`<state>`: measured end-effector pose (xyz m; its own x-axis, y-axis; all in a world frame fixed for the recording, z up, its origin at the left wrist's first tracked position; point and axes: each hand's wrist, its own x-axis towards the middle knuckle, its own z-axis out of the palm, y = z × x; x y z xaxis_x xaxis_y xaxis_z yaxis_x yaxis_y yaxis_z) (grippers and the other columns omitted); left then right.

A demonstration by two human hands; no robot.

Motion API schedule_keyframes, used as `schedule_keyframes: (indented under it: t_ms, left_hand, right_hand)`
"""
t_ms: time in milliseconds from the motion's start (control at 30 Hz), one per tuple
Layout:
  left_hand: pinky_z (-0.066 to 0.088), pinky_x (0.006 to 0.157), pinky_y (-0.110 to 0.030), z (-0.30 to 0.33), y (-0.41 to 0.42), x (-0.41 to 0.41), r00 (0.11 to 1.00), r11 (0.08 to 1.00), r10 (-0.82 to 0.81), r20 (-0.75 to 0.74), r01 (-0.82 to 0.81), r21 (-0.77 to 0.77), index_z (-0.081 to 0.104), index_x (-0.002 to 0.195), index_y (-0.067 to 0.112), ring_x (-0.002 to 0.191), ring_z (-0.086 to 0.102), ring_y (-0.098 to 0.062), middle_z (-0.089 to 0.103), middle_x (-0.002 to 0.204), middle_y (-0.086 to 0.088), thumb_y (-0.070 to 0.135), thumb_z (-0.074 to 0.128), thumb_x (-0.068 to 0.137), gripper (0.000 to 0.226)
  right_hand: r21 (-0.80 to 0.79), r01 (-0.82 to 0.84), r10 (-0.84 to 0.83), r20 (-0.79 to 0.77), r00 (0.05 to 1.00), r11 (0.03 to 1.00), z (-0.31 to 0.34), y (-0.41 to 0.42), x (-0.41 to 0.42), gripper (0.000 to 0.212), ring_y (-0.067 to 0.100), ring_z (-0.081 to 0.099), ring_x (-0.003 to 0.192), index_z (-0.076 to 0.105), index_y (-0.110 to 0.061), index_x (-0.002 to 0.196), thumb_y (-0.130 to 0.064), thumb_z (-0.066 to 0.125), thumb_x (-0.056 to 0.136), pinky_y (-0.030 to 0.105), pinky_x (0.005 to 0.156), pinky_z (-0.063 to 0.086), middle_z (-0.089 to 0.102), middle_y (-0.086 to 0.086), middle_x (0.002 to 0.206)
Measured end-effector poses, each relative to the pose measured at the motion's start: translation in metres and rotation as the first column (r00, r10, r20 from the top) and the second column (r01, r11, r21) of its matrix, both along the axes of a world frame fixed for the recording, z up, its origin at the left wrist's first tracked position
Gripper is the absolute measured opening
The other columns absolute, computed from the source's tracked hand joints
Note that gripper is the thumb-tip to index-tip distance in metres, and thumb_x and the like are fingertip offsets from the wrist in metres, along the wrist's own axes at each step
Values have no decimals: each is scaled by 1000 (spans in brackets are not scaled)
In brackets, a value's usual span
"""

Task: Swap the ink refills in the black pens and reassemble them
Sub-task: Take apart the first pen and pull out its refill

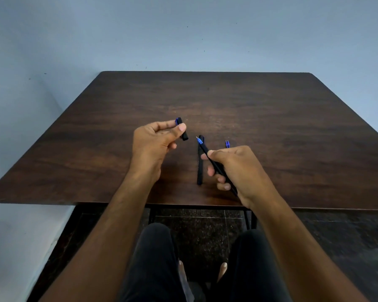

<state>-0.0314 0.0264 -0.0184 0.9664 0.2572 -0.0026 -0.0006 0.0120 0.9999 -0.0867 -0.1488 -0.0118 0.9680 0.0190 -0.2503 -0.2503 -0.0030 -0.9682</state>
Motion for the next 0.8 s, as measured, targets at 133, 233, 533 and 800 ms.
schedule_keyframes:
  t_ms: [133,233,533,800]
  left_hand:
    - [53,59,-18,-6,9,7,999,957,49,-17,-42,288,77,84,20,54,61,-2,77,75,4,29,89,73,18]
    - [53,65,-19,-13,9,10,995,860,97,-31,-68,506,79,77,25,67,66,2,75,74,11,38,87,74,16]
    - [41,52,-20,-20,-4,14,983,699,152,-105,-32,714,76,74,26,62,62,-2,63,58,14,43,78,83,19]
    - [52,82,-26,-17,-2,-8,980,783,111,168,-190,593,73,106,22,86,61,-3,68,99,9,41,71,90,25]
  right_hand:
    - [30,2,-2,10,1000,1000,-2,0,-1,22,17,51,51,74,2,95,-4,54,101,30,44,46,64,11,67]
    - [41,0,-1,39,999,999,-6,0,-1,18,19,57,56,74,7,94,-2,59,100,32,51,57,64,15,73]
    - [65,27,-31,63,998,998,-15,-1,-1,6,22,62,54,75,4,90,-1,76,88,34,53,61,66,18,71]
    - [89,38,-51,147,988,995,-23,1,-2,18,24,64,46,76,-2,100,-8,81,85,28,54,57,69,11,60]
